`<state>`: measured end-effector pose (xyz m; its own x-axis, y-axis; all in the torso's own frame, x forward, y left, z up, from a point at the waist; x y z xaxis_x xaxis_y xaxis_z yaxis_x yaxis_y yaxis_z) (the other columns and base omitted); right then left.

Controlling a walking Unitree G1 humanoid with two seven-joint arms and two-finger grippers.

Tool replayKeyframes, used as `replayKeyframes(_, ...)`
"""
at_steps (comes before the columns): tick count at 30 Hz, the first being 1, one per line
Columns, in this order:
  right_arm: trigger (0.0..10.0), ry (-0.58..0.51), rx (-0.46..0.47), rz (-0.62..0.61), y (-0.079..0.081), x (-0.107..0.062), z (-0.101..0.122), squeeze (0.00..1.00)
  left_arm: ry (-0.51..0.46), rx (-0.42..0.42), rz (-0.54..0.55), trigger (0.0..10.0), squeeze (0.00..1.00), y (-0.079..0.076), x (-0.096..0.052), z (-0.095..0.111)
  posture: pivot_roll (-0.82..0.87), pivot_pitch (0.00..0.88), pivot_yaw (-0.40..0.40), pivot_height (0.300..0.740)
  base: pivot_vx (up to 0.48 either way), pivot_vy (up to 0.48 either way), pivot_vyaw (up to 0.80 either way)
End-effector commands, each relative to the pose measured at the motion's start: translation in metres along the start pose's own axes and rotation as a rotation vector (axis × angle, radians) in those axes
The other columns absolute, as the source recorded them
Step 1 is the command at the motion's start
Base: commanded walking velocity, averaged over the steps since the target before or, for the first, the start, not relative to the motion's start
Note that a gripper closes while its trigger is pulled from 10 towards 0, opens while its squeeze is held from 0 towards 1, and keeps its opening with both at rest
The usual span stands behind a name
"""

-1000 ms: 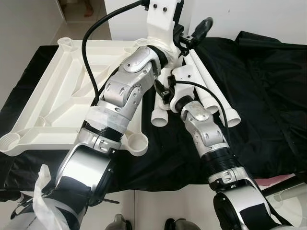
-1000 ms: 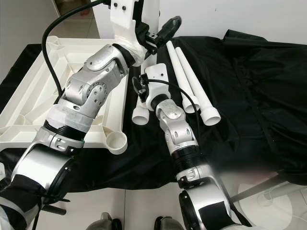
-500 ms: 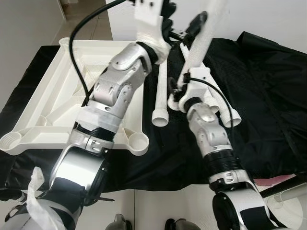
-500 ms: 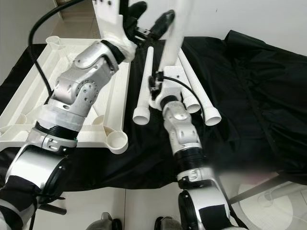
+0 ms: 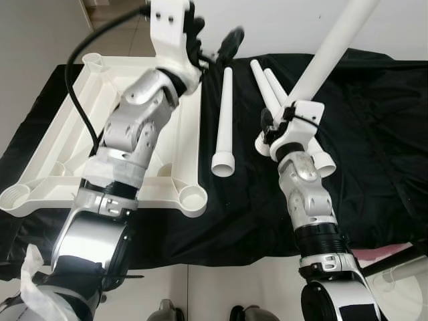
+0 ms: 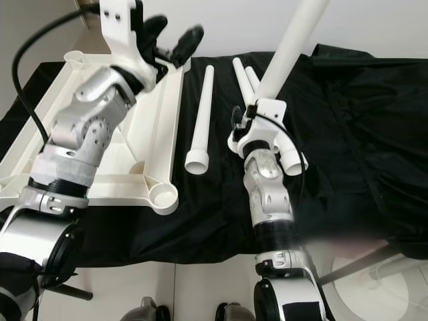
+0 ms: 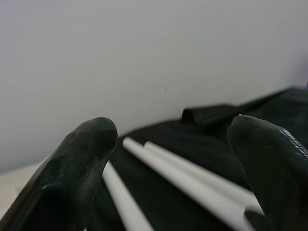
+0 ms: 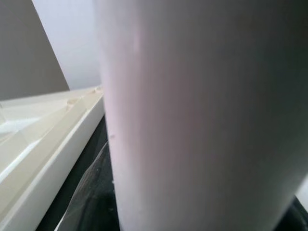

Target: Building children table

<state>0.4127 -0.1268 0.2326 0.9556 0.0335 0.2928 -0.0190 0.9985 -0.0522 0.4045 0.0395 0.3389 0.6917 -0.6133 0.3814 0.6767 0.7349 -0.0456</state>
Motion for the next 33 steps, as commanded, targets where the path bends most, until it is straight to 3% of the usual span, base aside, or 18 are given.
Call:
replayKeyframes(1,10.0,-0.059,-0.011,-0.001,-0.003,-0.002,0.012,0.00,0.030,0.052,0.076,10.0,0.00,0.012,-0.006,-0.010,-0.08,0.080,0.035,0.740,0.000,0.000,0.00)
replayKeyframes(12,10.0,-0.112,-0.046,0.043,-0.004,-0.012,0.021,0.00,0.100,0.114,0.145,10.0,0.00,0.034,-0.029,-0.035,-0.11,0.093,0.037,0.740,0.000,0.000,0.00)
replayKeyframes(33,10.0,-0.089,-0.065,-0.016,-0.022,-0.027,0.013,0.00,0.115,0.113,0.166,10.0,0.00,0.041,-0.049,-0.055,-0.16,0.096,0.027,0.740,0.000,0.000,0.00)
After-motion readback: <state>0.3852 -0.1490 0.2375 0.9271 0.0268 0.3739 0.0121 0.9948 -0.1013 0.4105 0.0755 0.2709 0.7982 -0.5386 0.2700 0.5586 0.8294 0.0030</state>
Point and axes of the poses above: a point about 5 cm out from each wrist's last joint towards the gripper, its own x axis pointing out of the wrist towards the gripper, its own z axis along the axis of the wrist's last joint, y = z × x, the point moved 6 cm from there along x, pointing out of the wrist towards the gripper, and after that the axes turned 10 degrees about -x, right-handed, at the moved point
